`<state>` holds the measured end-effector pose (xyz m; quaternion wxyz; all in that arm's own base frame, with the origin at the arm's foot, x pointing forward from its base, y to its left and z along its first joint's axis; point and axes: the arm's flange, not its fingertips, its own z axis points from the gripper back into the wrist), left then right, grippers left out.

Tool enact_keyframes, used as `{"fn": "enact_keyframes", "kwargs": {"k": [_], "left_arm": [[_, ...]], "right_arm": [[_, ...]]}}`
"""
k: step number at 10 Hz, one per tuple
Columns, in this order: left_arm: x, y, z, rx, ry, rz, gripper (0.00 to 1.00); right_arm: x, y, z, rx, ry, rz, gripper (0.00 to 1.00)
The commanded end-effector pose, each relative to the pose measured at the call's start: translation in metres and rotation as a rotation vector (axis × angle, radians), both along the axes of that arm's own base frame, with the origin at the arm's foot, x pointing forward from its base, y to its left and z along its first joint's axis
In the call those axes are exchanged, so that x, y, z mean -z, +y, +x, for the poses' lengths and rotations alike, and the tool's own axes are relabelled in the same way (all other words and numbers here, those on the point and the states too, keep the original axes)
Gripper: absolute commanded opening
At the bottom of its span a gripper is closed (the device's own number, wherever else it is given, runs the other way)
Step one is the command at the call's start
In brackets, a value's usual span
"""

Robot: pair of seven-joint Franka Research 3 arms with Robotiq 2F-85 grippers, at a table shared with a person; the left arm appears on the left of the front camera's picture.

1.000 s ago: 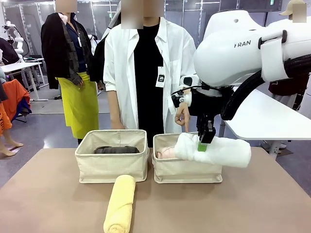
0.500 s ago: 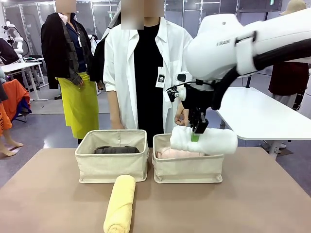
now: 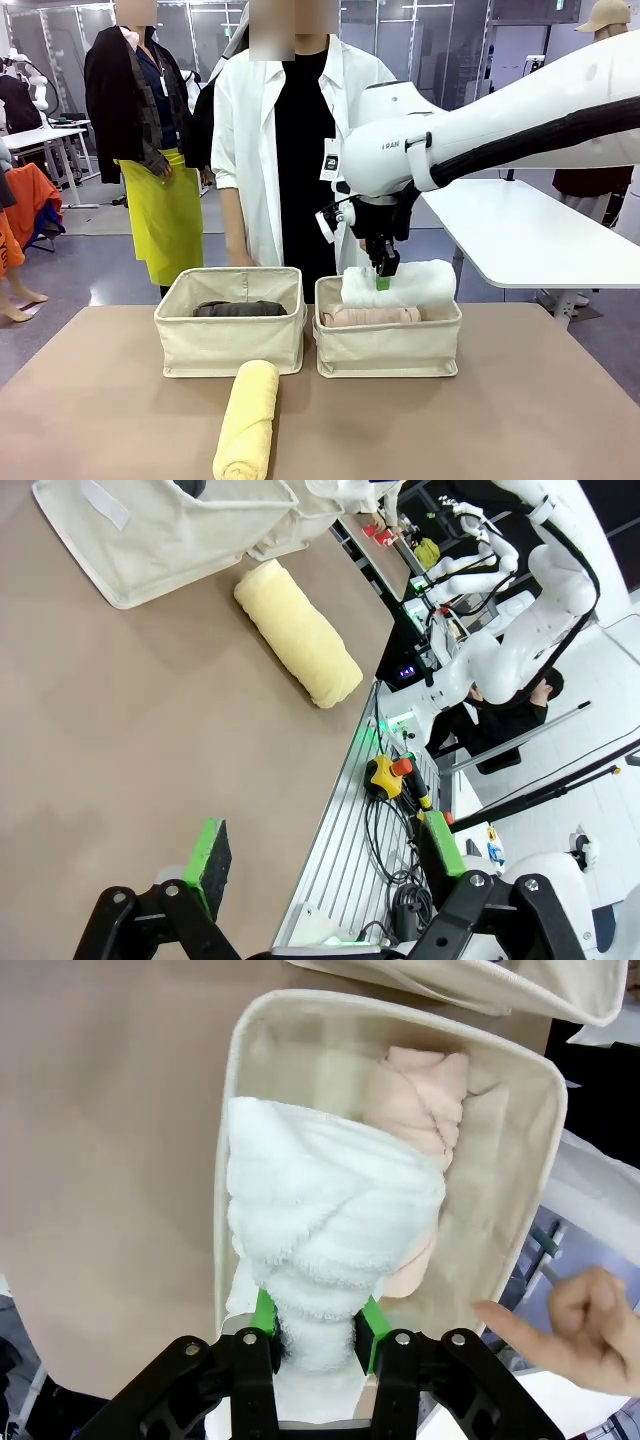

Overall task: Divide the towels into two baskets.
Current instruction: Pick up one hotel-folded towel from the bottom of the table and place it in the Fabric basket indicated by the person.

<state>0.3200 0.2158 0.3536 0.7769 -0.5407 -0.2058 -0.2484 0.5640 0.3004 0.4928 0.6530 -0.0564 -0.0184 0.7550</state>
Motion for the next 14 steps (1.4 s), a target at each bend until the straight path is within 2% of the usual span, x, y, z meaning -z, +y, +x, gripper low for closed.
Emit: {"fn": "enact_keyframes", "kwargs": {"k": [1, 3, 5, 6, 7, 8, 10, 14], "left_arm": [[-0.003, 0.0, -0.005, -0.004, -0.001, -0.001, 0.96], [-0.003, 0.0, -0.005, -0.004, -0.001, -0.001, 0.96], [-0.003, 0.0, -0.005, -0.004, -0.001, -0.001, 0.96], [-0.003, 0.0, -0.005, -0.004, -0.001, -0.001, 0.96], [-0.003, 0.0, -0.005, -0.004, -0.001, -0.001, 0.96], [-0.003, 0.0, -0.005, -0.004, -0.001, -0.001, 0.96], [-0.003, 0.0, -0.005, -0.004, -0.001, -0.001, 0.96], [-0.003, 0.0, -0.005, -0.004, -0.001, -0.001, 0.96]], "right_arm": [[-0.001, 0.008, 0.008, 0.048, -0.011, -0.017, 0.32], [0.014, 0.012, 0.02, 0.04, -0.006, -0.017, 0.32], [0.015, 0.011, 0.02, 0.053, -0.002, -0.017, 0.32], [0.015, 0.011, 0.019, 0.047, 0.001, -0.012, 0.52], [0.016, 0.013, 0.019, 0.047, 0.002, -0.015, 0.6], [0.017, 0.014, 0.019, 0.049, 0.002, -0.013, 0.81], [0.018, 0.014, 0.02, 0.055, 0.007, -0.02, 1.0], [0.02, 0.012, 0.019, 0.093, 0.006, -0.026, 1.0]]}}
